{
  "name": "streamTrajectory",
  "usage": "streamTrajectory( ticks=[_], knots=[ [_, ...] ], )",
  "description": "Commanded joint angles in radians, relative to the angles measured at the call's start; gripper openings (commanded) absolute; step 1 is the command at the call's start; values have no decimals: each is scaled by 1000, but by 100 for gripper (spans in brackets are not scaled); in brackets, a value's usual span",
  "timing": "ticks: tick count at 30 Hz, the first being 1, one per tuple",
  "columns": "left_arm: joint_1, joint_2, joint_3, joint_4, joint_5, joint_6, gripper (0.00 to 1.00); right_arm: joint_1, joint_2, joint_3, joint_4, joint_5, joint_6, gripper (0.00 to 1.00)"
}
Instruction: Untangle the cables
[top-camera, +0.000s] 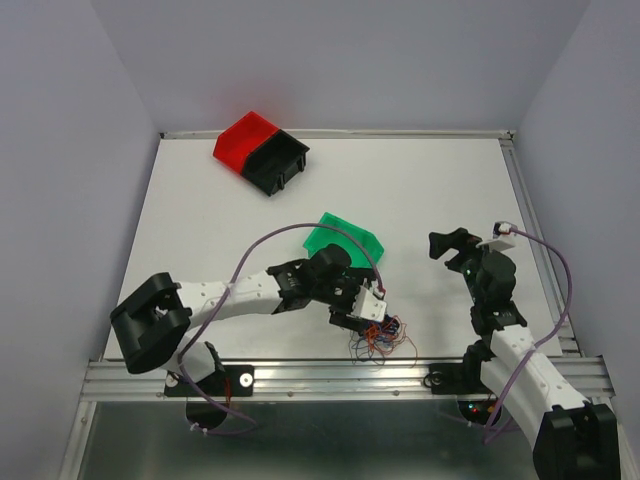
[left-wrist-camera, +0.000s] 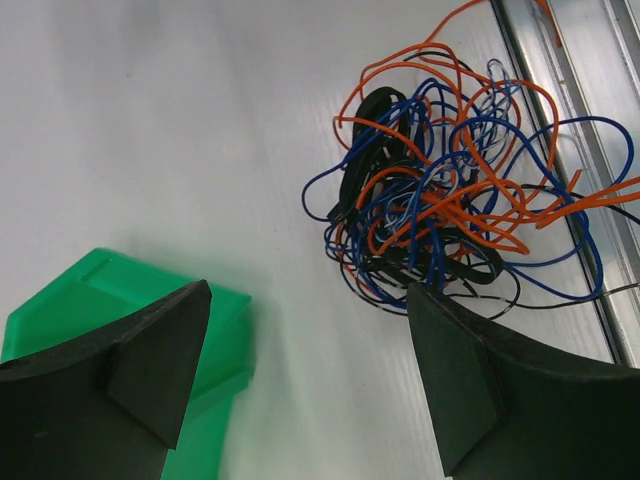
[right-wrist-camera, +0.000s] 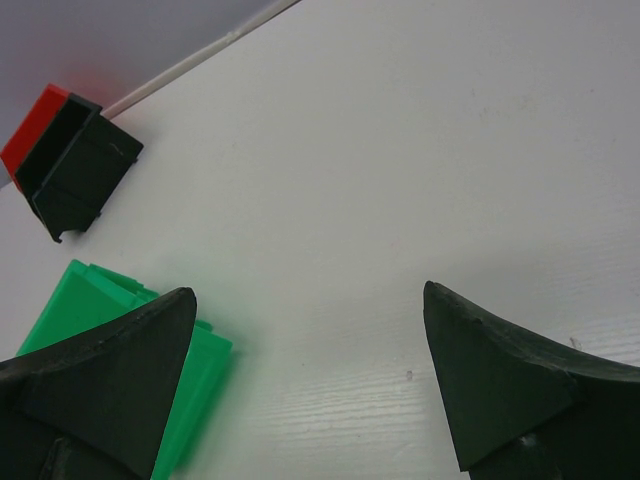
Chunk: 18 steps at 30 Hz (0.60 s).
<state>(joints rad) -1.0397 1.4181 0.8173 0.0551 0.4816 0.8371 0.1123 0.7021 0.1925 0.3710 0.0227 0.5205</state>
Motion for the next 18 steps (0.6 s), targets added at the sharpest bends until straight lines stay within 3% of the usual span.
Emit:
streamTrajectory(
  ticks=[1, 6, 10, 12, 13, 16, 18],
  knots=[
    [-63, 48, 25, -9, -26, 26, 89, 0, -7, 1, 17, -17, -1, 100],
    [-98, 128, 55, -44, 0, 33, 83, 0, -6, -2, 22, -17, 0, 100],
    [-108, 172, 98, -93, 15, 37, 63, 1, -3, -5, 28, -15, 1, 100],
    [-108, 177, 112, -109, 18, 37, 43, 1, -3, -8, 32, -17, 1, 99],
    [-108, 176, 118, -110, 23, 34, 27, 1, -1, -8, 34, -17, 1, 98],
    [-106, 166, 135, -127, 28, 22, 0, 1, -4, -11, 37, -15, 3, 95],
    [-103, 150, 144, -136, 22, 16, 0, 1, -3, -11, 42, -17, 1, 93]
  ],
)
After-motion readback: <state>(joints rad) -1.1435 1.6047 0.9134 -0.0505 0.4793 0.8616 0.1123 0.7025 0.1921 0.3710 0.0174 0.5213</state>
